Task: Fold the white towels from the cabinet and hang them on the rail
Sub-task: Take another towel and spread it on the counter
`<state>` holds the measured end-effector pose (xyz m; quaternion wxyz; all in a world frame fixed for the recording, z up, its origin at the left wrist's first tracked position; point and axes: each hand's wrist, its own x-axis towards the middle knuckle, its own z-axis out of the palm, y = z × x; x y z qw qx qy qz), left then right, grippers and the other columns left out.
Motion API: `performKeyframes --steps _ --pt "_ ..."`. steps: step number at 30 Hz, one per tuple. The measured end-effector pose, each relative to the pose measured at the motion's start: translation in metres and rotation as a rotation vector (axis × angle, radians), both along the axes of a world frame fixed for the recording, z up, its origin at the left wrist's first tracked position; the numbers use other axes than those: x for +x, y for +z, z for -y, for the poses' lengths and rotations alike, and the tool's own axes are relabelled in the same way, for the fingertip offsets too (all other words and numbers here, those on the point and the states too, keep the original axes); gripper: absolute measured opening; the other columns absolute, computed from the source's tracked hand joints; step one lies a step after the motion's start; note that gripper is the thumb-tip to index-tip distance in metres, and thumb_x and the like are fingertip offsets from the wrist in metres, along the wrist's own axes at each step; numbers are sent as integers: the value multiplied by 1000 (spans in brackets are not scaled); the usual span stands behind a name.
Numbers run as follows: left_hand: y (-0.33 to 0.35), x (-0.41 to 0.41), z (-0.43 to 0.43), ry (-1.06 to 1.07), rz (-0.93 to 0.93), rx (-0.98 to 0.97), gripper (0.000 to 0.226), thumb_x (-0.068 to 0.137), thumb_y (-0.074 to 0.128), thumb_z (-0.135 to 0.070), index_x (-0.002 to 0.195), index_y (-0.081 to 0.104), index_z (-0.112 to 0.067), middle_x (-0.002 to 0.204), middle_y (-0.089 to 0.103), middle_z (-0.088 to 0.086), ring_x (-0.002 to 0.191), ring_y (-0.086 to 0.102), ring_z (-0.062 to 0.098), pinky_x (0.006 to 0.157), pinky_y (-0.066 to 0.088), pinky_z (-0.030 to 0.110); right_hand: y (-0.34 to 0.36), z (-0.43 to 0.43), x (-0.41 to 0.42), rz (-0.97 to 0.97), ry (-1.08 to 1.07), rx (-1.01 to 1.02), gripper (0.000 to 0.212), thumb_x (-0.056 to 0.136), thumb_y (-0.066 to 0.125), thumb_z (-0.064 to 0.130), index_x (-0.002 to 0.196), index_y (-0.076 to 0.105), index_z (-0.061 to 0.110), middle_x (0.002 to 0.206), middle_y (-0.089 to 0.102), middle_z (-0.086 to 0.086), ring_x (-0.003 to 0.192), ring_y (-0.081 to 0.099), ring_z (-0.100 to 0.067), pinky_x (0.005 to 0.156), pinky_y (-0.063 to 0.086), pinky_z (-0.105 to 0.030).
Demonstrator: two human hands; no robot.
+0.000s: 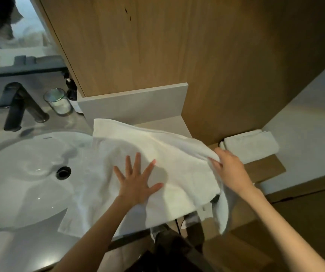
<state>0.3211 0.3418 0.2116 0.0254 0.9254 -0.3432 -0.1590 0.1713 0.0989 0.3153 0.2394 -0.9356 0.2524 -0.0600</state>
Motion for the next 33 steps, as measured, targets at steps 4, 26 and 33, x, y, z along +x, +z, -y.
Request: performKeyframes --steps 4,26,33 --pt "2 -1 -10 -34 -38 -19 94 71 21 -92 141 -26 -51 145 -43 -3 140 -30 37 104 -12 72 42 -19 -6 5 -70 259 14 97 55 32 100 58 19 84 61 7 78 57 -14 61 40 -22" --pt "18 -13 -9 232 -115 29 102 75 42 -82 152 -4 -34 158 -18 16 141 -20 48 105 2 75 18 28 57 243 17 -603 25 84 73 35 98 73 14 92 69 -5 85 51 -26 72 37 -36" --pt "17 12 19 77 -24 -53 102 73 1 -89 151 11 -23 160 6 18 140 10 54 89 26 83 3 37 105 303 -11 -487 10 94 59 17 102 64 19 99 63 -5 91 47 -28 75 29 -37"
